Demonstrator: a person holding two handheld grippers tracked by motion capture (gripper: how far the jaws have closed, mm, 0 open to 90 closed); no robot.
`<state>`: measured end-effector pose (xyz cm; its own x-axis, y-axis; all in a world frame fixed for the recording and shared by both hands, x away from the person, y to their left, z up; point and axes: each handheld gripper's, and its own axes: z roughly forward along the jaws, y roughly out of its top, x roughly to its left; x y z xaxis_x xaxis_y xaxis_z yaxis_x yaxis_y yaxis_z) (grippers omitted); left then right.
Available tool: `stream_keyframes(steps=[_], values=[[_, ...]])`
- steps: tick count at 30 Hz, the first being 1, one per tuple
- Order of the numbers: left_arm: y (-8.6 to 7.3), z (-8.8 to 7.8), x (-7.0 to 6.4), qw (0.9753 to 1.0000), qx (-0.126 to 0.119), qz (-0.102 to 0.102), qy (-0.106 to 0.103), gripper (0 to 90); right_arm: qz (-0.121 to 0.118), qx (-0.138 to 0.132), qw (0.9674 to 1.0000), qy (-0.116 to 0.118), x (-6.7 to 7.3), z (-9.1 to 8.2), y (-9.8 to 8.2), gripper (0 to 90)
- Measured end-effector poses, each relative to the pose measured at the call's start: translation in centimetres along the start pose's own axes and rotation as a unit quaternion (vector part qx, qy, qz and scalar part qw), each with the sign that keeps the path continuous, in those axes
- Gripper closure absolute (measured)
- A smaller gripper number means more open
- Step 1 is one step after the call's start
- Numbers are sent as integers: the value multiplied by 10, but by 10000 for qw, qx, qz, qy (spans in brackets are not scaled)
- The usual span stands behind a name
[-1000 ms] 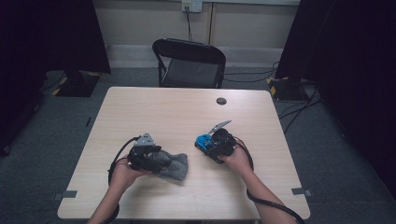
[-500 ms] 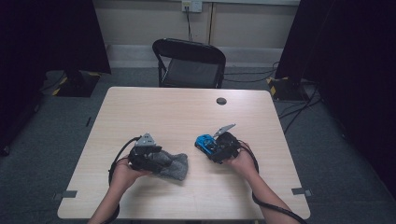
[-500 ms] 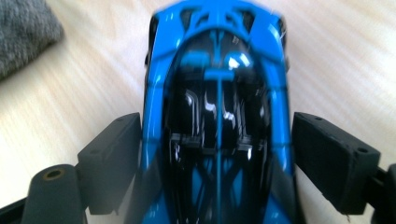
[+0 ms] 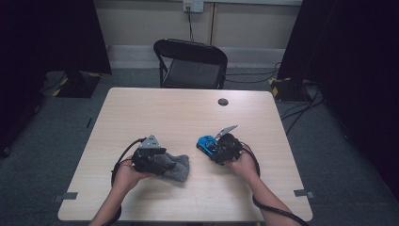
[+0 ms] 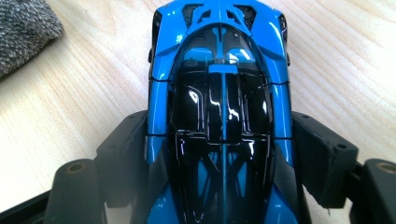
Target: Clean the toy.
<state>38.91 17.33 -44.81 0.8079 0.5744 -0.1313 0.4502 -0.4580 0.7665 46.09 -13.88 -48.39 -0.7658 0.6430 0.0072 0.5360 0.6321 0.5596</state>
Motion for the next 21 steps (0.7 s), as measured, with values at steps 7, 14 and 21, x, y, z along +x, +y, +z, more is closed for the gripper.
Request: stream_keyframes(steps=[7, 14, 21], values=[[1, 4, 2, 9998, 168, 84, -20, 236, 57, -69, 9999, 74, -2, -6, 4, 265], [6, 9, -2, 9991, 240, 331, -148, 241, 80, -44, 9999, 89, -5, -7, 3, 265], [3, 19, -6, 9948, 631, 737, -296, 236, 174, -158, 9997, 115, -8, -14, 0, 265]])
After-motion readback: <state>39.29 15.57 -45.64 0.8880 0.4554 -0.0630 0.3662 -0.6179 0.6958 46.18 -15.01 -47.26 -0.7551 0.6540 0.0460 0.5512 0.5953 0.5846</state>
